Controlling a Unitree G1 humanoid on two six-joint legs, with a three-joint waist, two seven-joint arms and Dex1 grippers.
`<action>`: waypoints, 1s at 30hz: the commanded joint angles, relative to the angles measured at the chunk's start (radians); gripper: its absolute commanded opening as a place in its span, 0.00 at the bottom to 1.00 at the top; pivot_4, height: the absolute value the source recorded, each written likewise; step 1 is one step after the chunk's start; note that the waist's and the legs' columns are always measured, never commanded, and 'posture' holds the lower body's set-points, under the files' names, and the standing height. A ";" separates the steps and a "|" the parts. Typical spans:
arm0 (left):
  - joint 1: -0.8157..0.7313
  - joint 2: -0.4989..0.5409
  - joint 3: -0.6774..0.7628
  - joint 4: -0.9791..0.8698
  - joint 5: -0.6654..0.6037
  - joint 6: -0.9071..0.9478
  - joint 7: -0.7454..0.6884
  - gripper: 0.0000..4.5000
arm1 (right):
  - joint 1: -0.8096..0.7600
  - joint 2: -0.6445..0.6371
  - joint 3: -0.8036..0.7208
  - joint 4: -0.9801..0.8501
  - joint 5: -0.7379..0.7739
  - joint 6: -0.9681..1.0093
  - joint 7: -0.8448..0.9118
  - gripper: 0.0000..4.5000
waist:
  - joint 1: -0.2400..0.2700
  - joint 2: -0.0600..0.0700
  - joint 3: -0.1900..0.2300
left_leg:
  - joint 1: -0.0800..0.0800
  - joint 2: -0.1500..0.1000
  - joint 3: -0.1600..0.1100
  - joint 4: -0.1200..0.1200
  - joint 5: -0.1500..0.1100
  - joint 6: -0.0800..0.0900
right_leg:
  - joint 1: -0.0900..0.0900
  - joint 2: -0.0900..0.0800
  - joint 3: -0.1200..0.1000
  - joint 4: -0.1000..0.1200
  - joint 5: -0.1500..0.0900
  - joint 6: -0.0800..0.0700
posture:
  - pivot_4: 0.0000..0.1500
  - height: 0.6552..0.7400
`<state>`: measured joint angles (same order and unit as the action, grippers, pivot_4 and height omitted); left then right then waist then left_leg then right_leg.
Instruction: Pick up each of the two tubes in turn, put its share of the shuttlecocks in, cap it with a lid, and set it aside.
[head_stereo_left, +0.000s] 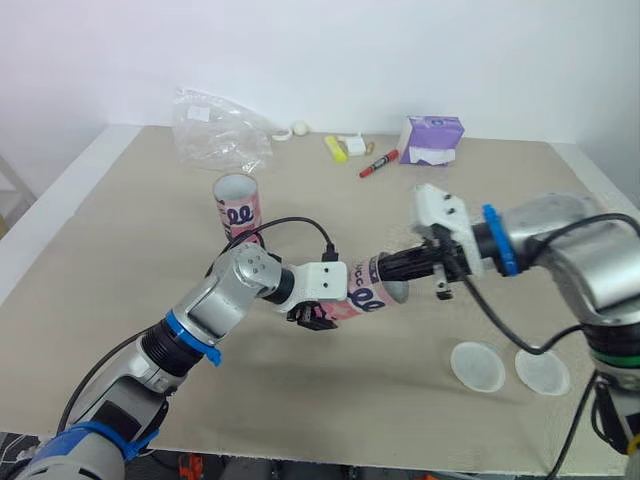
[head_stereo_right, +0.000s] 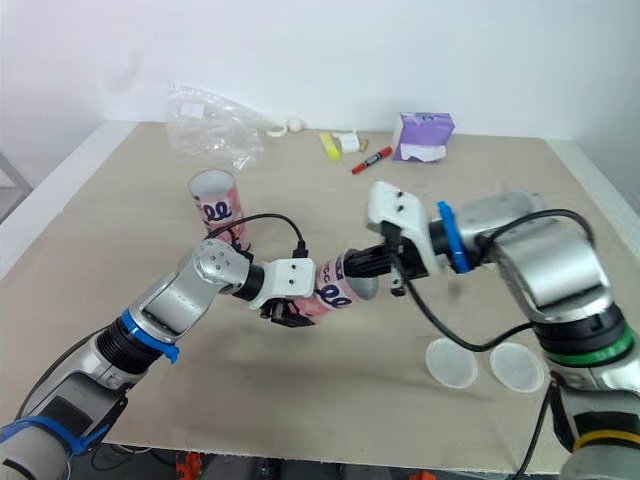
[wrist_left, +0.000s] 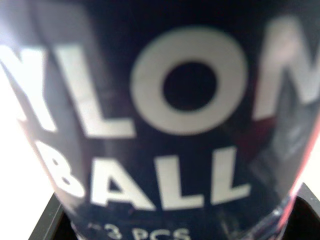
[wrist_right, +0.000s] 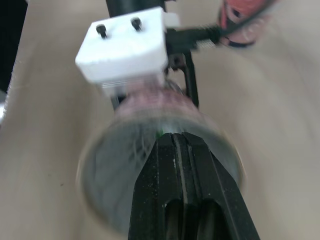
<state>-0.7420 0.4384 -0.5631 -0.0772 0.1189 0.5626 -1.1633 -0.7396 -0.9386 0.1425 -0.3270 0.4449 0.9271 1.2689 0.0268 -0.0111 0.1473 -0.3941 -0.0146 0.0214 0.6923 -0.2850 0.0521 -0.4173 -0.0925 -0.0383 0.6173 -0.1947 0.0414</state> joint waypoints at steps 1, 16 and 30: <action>0.042 0.023 -0.036 0.051 0.033 0.002 0.022 0.64 | 0.019 -0.042 -0.096 -0.037 0.060 0.019 -0.006 0.01 | 0.000 0.000 0.000 | 0.000 0.000 0.000 0.000 0.000 0.000 | 0.000 0.000 0.000 0.000 0.000 0.000 | 1.00 1.00; 0.204 -0.170 0.221 0.206 -0.213 -0.372 0.101 0.64 | 0.275 -0.139 -0.381 -0.058 0.186 0.100 -0.126 0.01 | 0.014 0.000 0.001 | -0.008 -0.001 -0.003 0.000 0.000 0.000 | -0.003 -0.004 -0.001 -0.004 0.001 0.001 | 1.00 1.00; 0.214 -0.301 0.196 0.485 -0.223 -0.722 0.060 0.64 | 0.567 -0.216 -0.511 -0.102 0.181 0.066 -0.162 0.01 | 0.011 0.000 0.003 | -0.013 -0.004 -0.003 0.000 -0.003 0.003 | -0.007 -0.003 -0.008 -0.005 0.003 0.004 | 1.00 1.00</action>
<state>-0.5255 0.1473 -0.3383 0.3610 -0.1154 -0.1094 -1.0700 -0.1949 -1.1155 -0.3197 -0.3937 0.6247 1.0129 1.1087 0.0379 -0.0113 0.1504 -0.4074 -0.0182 0.0182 0.6923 -0.2883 0.0554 -0.4247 -0.0957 -0.0469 0.6123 -0.1921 0.0456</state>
